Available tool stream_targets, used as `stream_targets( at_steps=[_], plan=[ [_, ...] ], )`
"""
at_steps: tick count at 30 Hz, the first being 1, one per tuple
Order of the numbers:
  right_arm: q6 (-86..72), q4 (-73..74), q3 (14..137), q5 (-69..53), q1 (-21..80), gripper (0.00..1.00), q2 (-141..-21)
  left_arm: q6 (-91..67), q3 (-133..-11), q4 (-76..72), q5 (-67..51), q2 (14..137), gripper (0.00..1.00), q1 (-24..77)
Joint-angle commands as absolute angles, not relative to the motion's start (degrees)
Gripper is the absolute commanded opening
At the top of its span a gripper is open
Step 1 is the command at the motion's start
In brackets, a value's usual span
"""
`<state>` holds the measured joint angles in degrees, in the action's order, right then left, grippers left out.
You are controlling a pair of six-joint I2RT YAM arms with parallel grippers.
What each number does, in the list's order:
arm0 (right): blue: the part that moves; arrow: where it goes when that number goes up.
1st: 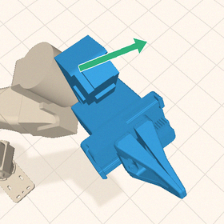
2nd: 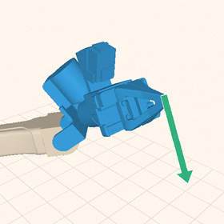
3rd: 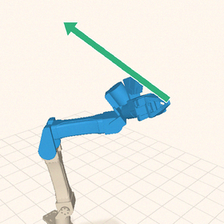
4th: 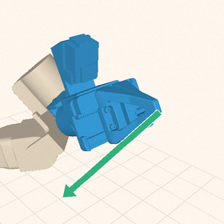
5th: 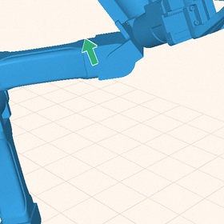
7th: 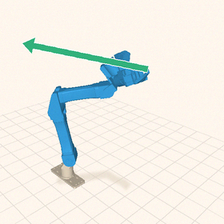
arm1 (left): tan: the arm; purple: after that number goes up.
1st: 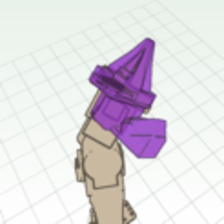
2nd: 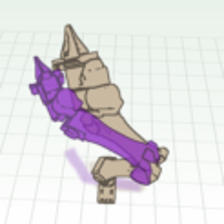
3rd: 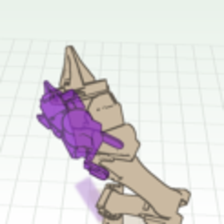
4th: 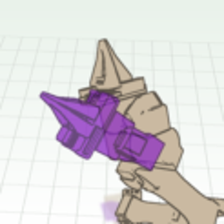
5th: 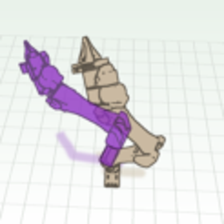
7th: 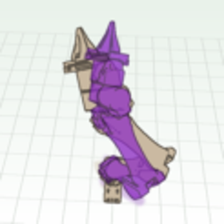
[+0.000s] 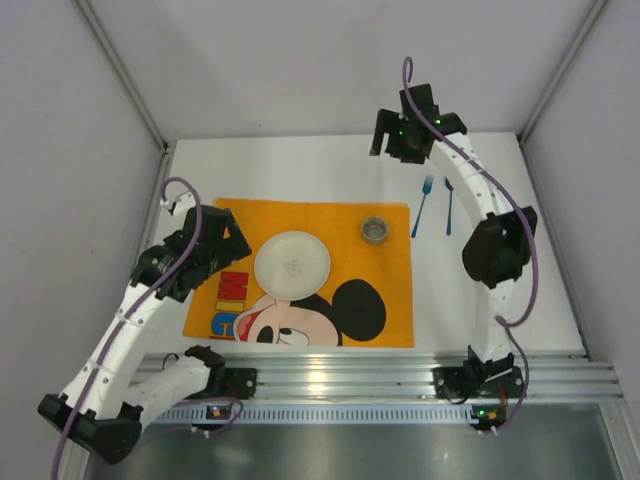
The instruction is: Set the dinner table for one person
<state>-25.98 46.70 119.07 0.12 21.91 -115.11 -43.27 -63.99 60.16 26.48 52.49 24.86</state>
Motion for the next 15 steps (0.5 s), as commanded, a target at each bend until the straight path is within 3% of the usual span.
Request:
stream_targets(
  at_steps=[1,6,15],
  plan=[
    [-24.08,53.08,126.44,1.4,18.91,0.84,-125.57,-41.92,-63.28,53.27,21.98,55.45,0.97,24.61],
    [-24.78,56.07,133.59,3.16,14.95,0.69,-135.86,-41.4,-63.81,50.54,20.22,59.31,0.96,24.61],
    [-27.6,56.78,131.84,8.52,11.6,0.64,-138.87,-41.04,-65.48,49.48,20.04,63.54,0.96,24.61]
  ],
)
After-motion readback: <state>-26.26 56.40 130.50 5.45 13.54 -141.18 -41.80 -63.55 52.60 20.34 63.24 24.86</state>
